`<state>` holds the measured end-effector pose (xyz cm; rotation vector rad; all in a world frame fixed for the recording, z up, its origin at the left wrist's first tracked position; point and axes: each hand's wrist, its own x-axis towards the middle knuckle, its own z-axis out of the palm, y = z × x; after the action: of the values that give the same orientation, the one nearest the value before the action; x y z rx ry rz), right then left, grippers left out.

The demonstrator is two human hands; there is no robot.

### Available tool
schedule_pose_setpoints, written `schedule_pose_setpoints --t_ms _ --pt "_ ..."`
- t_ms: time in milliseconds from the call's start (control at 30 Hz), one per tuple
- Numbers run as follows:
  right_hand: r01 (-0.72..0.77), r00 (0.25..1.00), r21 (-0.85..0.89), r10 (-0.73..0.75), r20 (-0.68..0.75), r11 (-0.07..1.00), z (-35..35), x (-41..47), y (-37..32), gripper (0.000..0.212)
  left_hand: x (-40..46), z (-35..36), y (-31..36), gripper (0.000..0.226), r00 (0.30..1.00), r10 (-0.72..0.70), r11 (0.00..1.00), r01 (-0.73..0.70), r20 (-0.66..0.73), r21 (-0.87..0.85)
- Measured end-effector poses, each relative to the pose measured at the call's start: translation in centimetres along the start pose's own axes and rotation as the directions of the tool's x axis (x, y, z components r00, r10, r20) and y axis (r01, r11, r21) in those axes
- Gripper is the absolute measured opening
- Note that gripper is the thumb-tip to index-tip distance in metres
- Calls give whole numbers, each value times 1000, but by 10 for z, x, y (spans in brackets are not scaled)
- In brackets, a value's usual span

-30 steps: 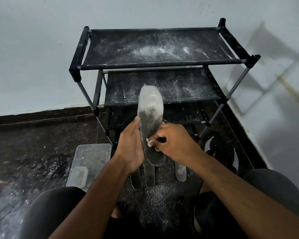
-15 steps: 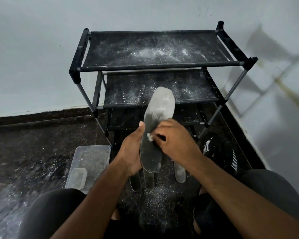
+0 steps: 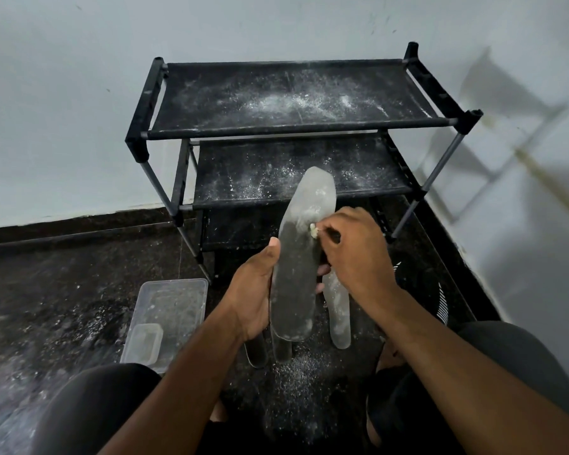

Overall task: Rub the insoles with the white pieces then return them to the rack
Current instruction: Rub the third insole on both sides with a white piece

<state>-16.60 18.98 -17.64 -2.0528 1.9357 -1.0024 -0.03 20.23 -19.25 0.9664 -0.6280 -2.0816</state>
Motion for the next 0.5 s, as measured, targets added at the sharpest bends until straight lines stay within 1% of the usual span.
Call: schedule_pose_setpoints --t_ms 33,67,133,200,233,300,367,433,467,500 --pt "11 1000 20 -11 25 1000 1 -2 0 7 -1 1 1 50 1000 -3 1000 2 -2 -18" --pt "38 996 41 -41 80 998 4 -6 -2 9 1 -1 1 51 1000 -3 999 3 -9 -42" --pt "131 968 61 -141 208 989 12 -14 -8 11 3 -5 2 57 999 1 998 -4 -35 -67" --pt "222 938 57 -229 259 973 19 -20 -13 10 7 -10 2 64 998 7 999 -9 -60 -43" --pt "242 933 41 -244 263 969 20 -20 -13 10 8 -11 1 66 997 4 1000 -6 -80 -25" --pt "227 949 -20 -216 230 974 16 -15 -11 10 8 -12 -2 65 992 -6 1000 5 -127 -4" --pt "128 983 -54 -120 135 990 8 -6 -4 8 9 -15 -4 65 991 -5 999 9 -130 33" --pt "25 999 -38 -24 29 999 1 0 5 6 7 -15 -3 69 995 -18 998 24 -98 59" --pt "2 1000 -13 -2 9 1000 0 1 6 6 6 -15 -3 70 996 -29 998 33 -83 49" --pt "3 1000 20 -3 22 1000 0 -1 4 7 5 -13 -2 69 997 -36 999 38 -72 26"
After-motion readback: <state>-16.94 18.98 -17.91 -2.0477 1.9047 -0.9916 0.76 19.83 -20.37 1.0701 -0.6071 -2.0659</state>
